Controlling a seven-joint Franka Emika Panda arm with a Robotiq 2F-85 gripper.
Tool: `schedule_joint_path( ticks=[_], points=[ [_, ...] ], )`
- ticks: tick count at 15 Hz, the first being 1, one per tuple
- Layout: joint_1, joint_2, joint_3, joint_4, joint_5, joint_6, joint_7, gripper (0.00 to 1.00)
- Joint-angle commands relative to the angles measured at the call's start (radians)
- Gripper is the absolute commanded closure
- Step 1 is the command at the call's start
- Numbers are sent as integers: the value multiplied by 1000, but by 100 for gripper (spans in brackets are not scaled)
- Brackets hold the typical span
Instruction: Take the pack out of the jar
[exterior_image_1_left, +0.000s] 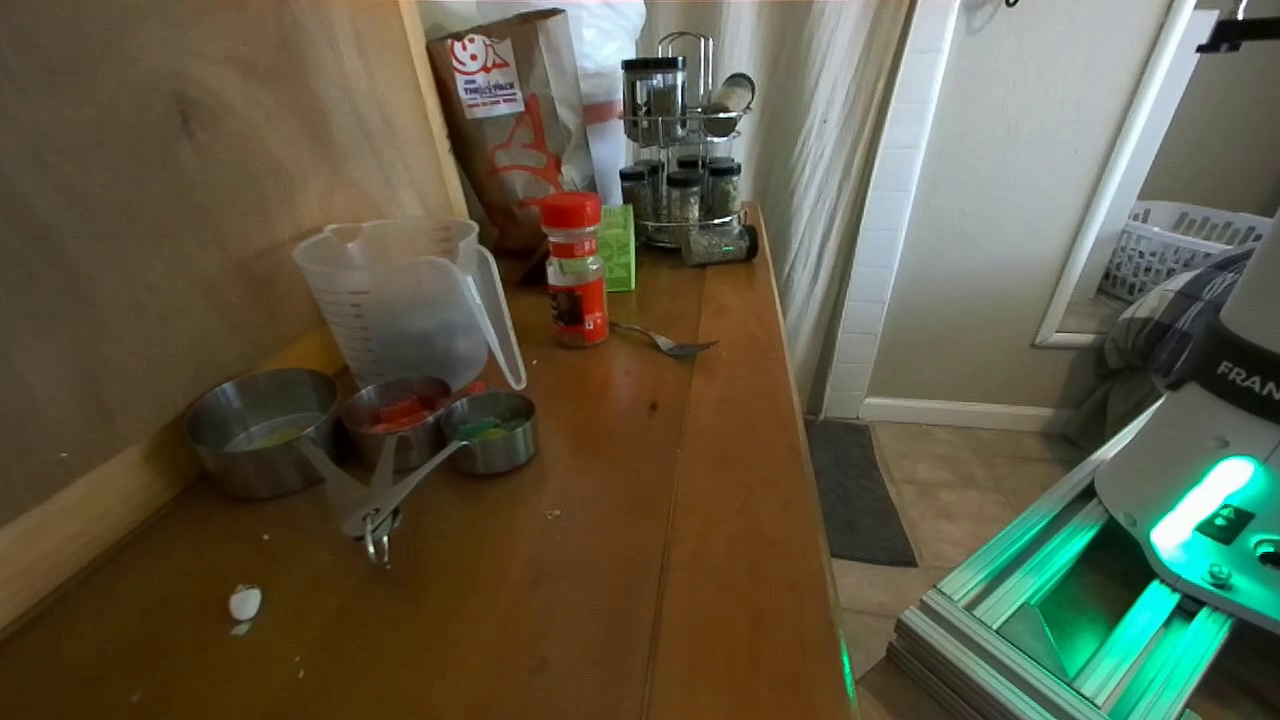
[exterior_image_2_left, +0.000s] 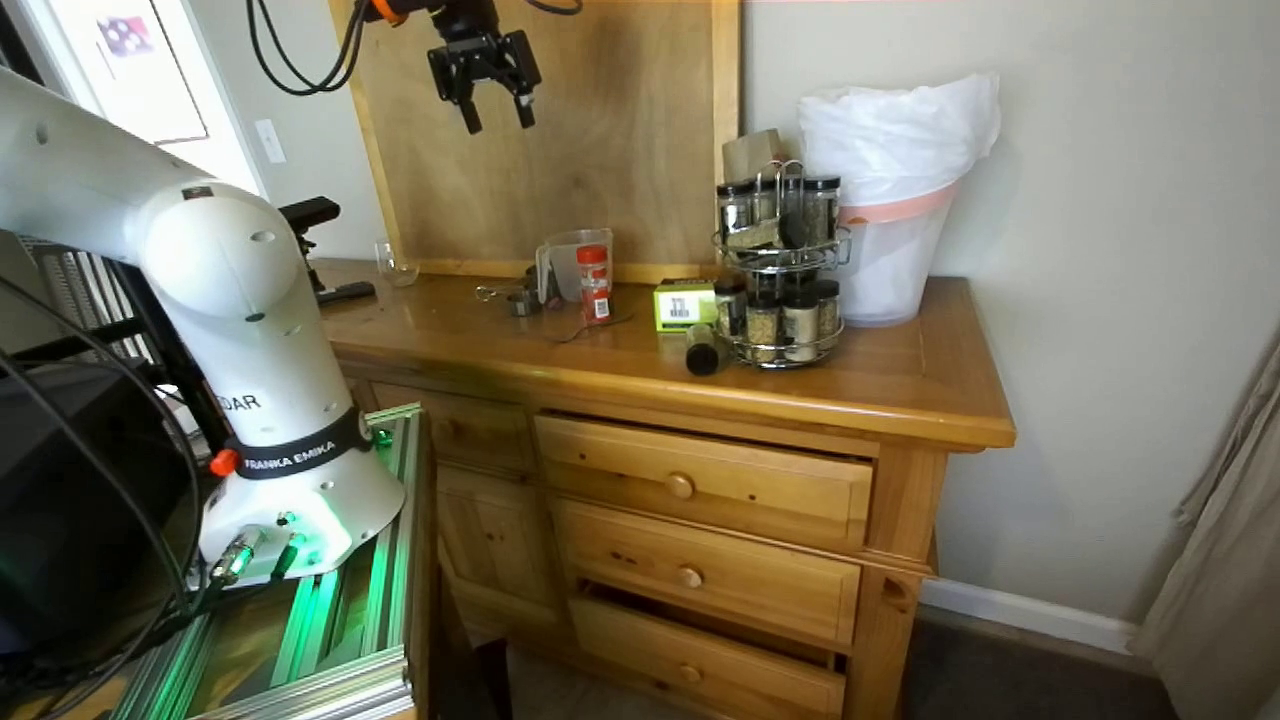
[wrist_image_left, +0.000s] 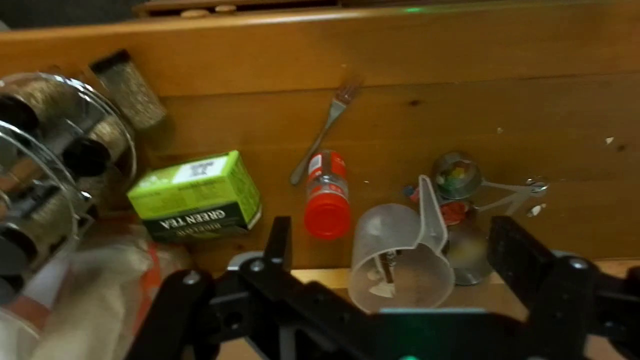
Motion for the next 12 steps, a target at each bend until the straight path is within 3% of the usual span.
schedule_joint_path(
  ticks=[1, 5, 8, 9, 12],
  points=[
    [77, 190, 58, 127, 31, 93, -76, 0],
    [108, 387, 96, 243, 69, 161, -57, 0],
    [85, 539, 136, 353, 52, 84, -12, 0],
    [84, 422, 131, 247, 44, 140, -34, 0],
    [78, 470, 139, 267, 44, 142, -34, 0]
  ],
)
